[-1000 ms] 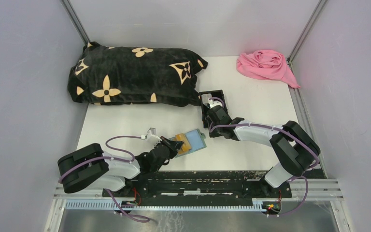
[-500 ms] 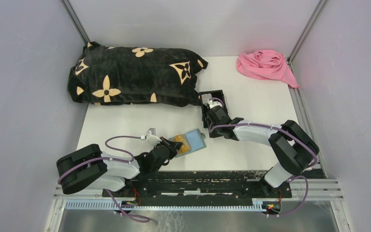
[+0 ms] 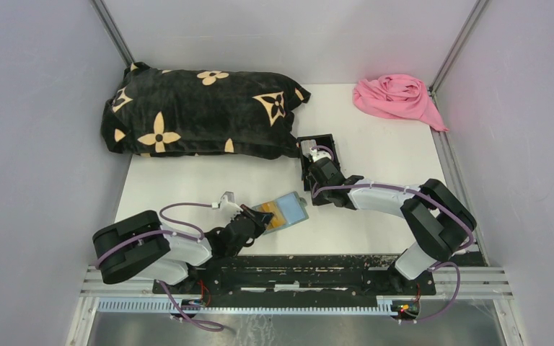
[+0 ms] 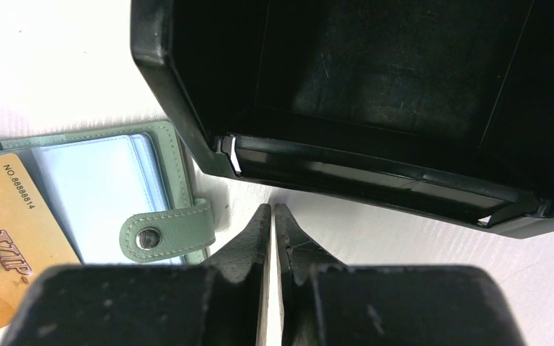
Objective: Put the credit cards into the card holder
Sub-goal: Insert the credit card into the card holder.
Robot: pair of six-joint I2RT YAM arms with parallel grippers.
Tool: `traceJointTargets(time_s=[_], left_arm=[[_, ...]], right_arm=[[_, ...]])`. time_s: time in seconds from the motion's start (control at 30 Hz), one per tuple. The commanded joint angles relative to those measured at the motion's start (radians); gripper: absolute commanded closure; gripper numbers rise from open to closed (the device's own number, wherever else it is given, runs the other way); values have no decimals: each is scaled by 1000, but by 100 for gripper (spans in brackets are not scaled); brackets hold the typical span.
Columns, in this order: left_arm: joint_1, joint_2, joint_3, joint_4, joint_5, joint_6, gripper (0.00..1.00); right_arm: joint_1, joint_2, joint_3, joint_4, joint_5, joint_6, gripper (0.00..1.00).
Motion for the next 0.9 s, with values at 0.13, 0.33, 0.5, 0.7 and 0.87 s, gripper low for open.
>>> traceJointTargets(time_s=[0.13, 0.33, 0.5, 0.7, 0.87], left_arm=[[-1, 35, 18, 89, -10, -23, 97], [0, 58, 8, 126, -10, -43, 97], [0, 78, -5, 164, -10, -66, 97], [1, 115, -22, 223, -10, -91, 97], [1, 150, -28, 259, 22, -108, 97]], right_arm=[[5, 9, 41, 34, -8, -10, 90], [4, 24, 47, 32, -19, -12, 90], [5, 37, 52, 33, -38, -11, 90], [5, 49, 56, 35, -58, -10, 90], [8, 57, 59, 34, -63, -10, 90]])
